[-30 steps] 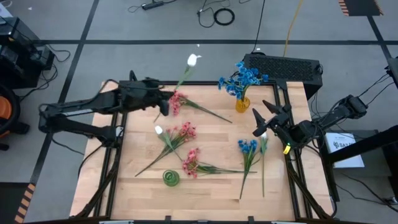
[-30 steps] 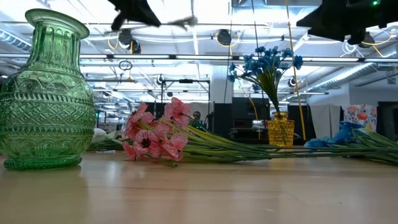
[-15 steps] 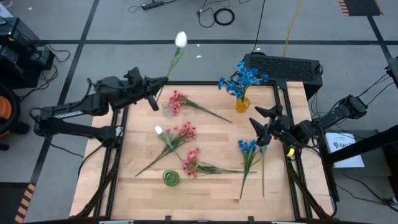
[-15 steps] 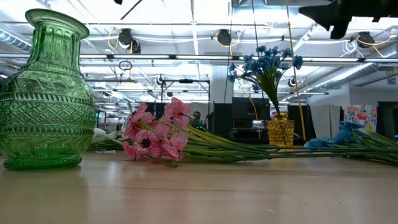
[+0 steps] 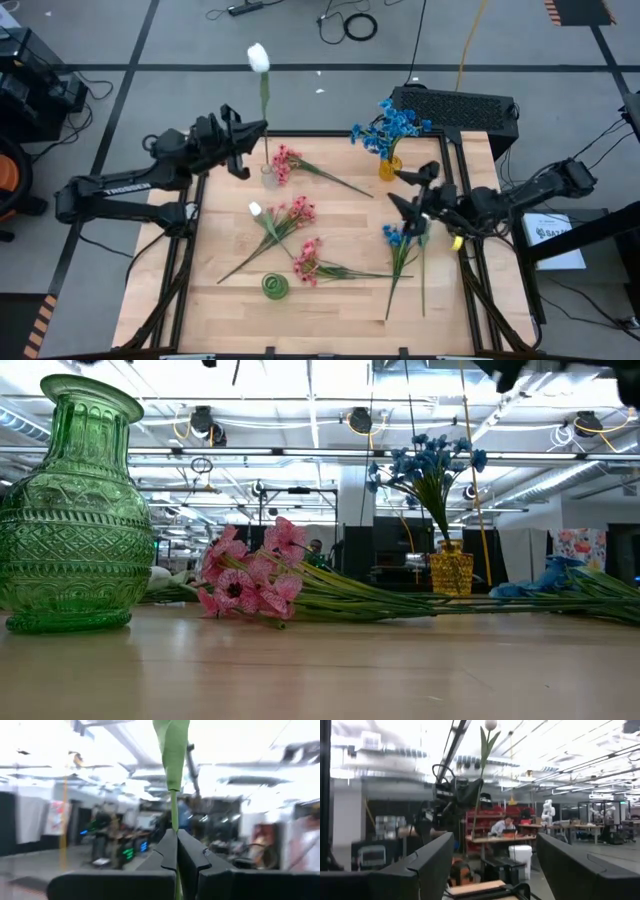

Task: Sort flowers into vase by color
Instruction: Put the top white flower into the transparent vase

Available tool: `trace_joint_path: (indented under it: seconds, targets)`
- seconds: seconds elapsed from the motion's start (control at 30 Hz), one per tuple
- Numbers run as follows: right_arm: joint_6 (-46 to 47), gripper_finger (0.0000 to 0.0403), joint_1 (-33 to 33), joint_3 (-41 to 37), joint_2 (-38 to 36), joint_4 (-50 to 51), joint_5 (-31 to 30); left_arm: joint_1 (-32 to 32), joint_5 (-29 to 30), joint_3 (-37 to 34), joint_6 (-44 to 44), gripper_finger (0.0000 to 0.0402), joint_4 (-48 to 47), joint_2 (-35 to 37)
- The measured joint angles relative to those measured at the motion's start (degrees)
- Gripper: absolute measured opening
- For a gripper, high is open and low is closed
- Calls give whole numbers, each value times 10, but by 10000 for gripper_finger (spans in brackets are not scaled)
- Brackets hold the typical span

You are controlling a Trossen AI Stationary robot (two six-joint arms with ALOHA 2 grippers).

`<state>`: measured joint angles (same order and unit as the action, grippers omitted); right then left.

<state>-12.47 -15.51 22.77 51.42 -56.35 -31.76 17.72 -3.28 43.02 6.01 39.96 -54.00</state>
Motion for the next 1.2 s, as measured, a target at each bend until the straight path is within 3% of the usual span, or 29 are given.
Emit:
trace_joint_path:
  seconds: [0.13,0.23,0.5,0.73,1.03,1.2]
  targets:
    - [7,274,50,110,78,92,74,-2,-45,-44,38,0,102,-7]
    - [14,274,90,186,156,141,137,-3,-65,-55,41,0,128,-8]
    - [78,274,204,357,369,148,314,-2,-99,-55,40,0,137,-7]
    - [137,274,243,495,518,152,441,-2,-116,-55,40,0,132,-8]
    - [154,272,248,584,592,149,486,-2,-132,-55,37,0,111,-8]
    - [157,223,248,592,593,148,487,-2,-132,-55,37,0,107,-8]
